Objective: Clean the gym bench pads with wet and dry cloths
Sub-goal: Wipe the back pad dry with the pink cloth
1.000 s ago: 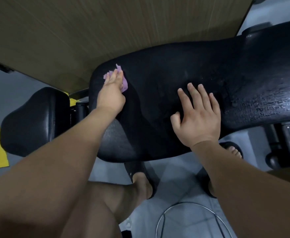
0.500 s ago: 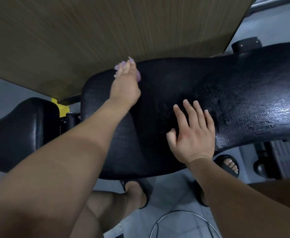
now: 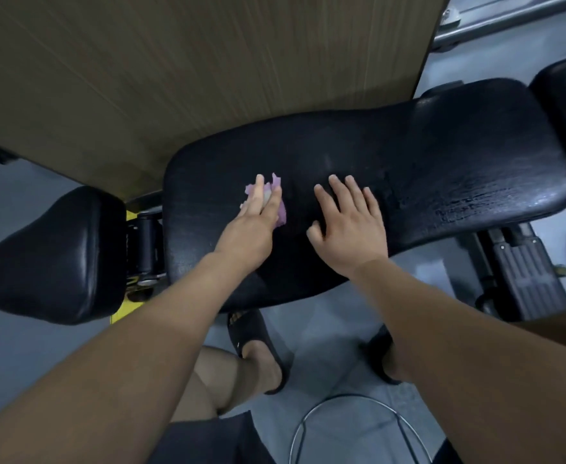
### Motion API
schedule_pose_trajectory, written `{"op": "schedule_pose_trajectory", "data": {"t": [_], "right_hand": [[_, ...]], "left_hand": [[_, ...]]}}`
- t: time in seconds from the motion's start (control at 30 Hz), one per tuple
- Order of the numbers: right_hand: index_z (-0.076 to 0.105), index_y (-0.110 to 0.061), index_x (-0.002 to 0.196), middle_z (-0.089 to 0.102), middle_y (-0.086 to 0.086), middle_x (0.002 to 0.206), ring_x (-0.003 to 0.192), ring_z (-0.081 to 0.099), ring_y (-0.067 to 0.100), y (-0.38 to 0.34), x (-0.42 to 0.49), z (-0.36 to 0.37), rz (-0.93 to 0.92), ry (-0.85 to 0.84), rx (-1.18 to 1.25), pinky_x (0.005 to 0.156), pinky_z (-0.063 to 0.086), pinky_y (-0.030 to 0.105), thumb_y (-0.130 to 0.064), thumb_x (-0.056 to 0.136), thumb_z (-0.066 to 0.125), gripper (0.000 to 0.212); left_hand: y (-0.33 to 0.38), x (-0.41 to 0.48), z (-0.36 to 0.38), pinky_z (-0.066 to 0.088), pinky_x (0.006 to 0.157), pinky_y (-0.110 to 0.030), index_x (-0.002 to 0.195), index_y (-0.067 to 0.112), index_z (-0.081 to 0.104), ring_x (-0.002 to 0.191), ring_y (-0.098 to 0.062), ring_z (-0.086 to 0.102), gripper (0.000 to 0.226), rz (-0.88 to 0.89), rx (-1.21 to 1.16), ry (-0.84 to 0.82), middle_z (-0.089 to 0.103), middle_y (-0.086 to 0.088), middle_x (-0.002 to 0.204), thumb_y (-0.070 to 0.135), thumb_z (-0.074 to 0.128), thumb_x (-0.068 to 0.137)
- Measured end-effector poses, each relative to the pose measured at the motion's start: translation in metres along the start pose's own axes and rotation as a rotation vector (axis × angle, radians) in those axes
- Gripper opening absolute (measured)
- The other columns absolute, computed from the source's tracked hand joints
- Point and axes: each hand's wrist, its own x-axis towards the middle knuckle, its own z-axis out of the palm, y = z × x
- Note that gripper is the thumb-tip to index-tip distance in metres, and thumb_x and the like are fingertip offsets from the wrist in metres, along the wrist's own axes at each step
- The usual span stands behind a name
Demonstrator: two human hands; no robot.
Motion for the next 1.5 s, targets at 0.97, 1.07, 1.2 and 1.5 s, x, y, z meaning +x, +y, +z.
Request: {"op": "schedule_pose_trajectory", "data": {"t": [0.97, 1.07, 1.2, 1.5], "right_hand": [[0.05, -0.025, 0.15, 0.039, 0.012, 0.16, 0.153, 0.027, 0.027, 0.068, 0.026, -0.014, 0.116, 0.152, -0.049, 0.126, 0.015, 0.047, -0.041, 0.087, 0.045, 0.065], [0.051, -0.025, 0.149, 0.041, 0.012, 0.159, 0.152, 0.028, 0.027, 0.068, 0.026, -0.013, 0.121, 0.169, -0.035, 0.125, 0.016, 0.048, -0.041, 0.085, 0.045, 0.065], [0.052, -0.025, 0.148, 0.043, 0.012, 0.158, 0.151, 0.03, 0.027, 0.068, 0.025, -0.012, 0.114, 0.191, -0.032, 0.124, 0.019, 0.048, -0.04, 0.085, 0.046, 0.065], [0.054, -0.024, 0.147, 0.045, 0.012, 0.156, 0.151, 0.032, 0.027, 0.067, 0.026, -0.01, 0.121, 0.211, -0.038, 0.125, 0.019, 0.047, -0.039, 0.086, 0.046, 0.063]], "left_hand": [[0.047, 0.095, -0.027, 0.008, 0.128, -0.035, 0.163, 0.018, 0.0, 0.157, -0.018, -0.009, 0.096, 0.097, 0.034, 0.05, -0.007, -0.002, 0.171, -0.016, 0.044, 0.085], [0.055, 0.148, -0.046, 0.011, 0.128, -0.039, 0.163, 0.015, 0.003, 0.157, -0.021, -0.006, 0.095, 0.023, 0.04, 0.059, -0.006, -0.006, 0.171, -0.014, 0.045, 0.083], [0.07, 0.183, -0.052, 0.013, 0.127, -0.037, 0.152, 0.015, 0.035, 0.158, -0.023, 0.0, 0.072, -0.046, 0.011, 0.063, 0.001, -0.008, 0.171, -0.011, 0.048, 0.086], [0.065, 0.093, -0.018, 0.009, 0.128, -0.035, 0.163, 0.02, 0.003, 0.157, -0.015, -0.008, 0.094, 0.121, -0.011, 0.064, -0.005, 0.002, 0.171, -0.012, 0.045, 0.086]]}}
